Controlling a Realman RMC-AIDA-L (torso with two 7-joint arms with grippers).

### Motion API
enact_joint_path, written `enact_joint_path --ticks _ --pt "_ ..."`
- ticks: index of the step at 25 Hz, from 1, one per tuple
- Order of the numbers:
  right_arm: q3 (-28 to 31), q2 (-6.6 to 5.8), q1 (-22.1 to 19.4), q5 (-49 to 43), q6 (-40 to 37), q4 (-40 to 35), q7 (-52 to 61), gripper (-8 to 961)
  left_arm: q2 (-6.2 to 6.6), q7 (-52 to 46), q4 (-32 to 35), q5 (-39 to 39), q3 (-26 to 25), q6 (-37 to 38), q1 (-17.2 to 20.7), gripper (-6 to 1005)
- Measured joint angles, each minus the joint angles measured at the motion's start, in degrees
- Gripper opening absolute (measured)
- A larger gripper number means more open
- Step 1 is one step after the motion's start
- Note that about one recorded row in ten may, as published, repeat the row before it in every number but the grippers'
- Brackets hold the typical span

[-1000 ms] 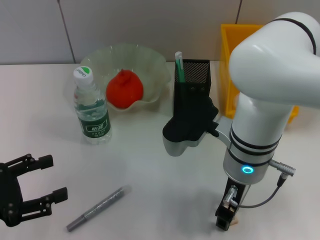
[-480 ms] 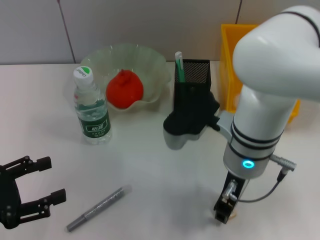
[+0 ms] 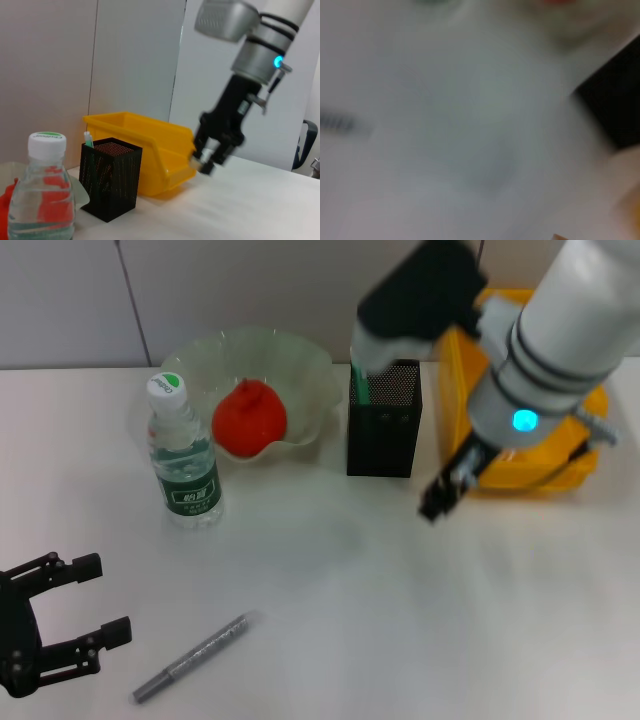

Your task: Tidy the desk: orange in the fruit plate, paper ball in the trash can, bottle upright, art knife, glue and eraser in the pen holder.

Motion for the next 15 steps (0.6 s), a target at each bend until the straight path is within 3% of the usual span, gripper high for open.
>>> enact_joint_path --ticks 6,15 --pt "3.18 0.00 0.19 -6.03 8.35 -2.39 -1.41 400 0.12 0.07 -1.14 -1.03 -0.17 0.03 -0.24 814" --pt "2.49 0.12 -0.87 -7.76 28.09 6.28 -2.22 397 0.09 -0.03 -1.50 -1.67 -1.51 0.03 -0.49 814"
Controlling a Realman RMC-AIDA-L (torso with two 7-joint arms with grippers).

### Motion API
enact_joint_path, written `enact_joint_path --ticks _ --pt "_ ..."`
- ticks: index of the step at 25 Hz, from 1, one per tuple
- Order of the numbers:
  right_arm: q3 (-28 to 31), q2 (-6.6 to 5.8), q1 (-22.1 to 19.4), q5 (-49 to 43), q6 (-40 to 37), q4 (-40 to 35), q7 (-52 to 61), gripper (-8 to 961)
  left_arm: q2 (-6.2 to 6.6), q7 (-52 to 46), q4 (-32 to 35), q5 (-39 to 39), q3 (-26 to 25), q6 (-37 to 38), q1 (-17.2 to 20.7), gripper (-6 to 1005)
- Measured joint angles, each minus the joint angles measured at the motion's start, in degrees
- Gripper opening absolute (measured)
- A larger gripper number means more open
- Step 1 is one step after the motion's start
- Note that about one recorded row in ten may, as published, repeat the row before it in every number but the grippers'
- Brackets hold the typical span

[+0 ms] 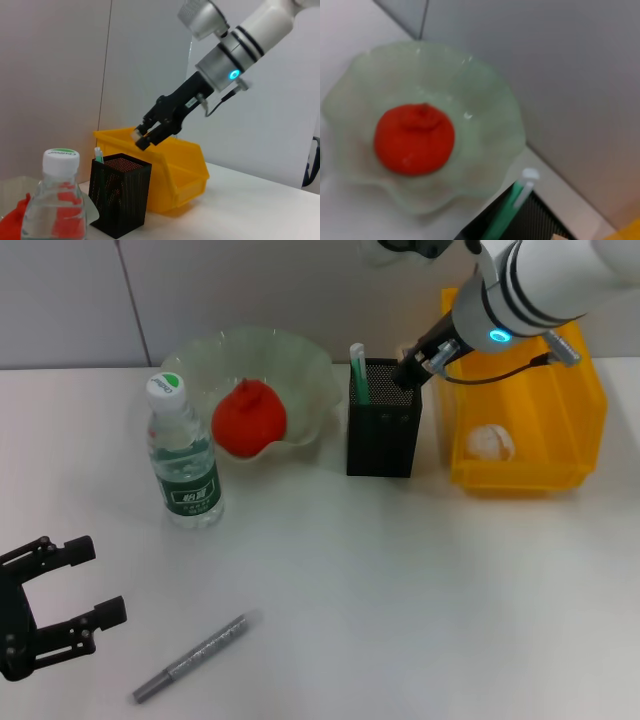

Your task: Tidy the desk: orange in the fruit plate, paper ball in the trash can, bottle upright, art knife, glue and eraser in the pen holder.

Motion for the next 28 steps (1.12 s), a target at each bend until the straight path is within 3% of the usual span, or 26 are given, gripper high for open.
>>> enact_joint_path --ticks 9,20,23,28 --pt "-1.97 0.18 0.81 0.34 10.42 8.59 -0.38 403 0.05 0.14 -0.96 -0.69 0.01 -0.05 -0.21 815" --pt "-2.68 0.23 0.10 2.48 12.86 8.27 -0.41 500 0.12 0.34 -1.08 -0.76 0.01 -0.31 -0.43 814" --pt "-2.41 0.03 -2.22 4.19 11.55 4.15 -0.99 507 0.23 0.07 -0.63 -0.52 0.01 -0.36 -0.68 814" --pt "-0.06 -0.18 -13.89 12.62 8.70 -11.47 -8.01 511 0.44 -3.34 4.12 2.81 0.37 -1.12 -2.10 815"
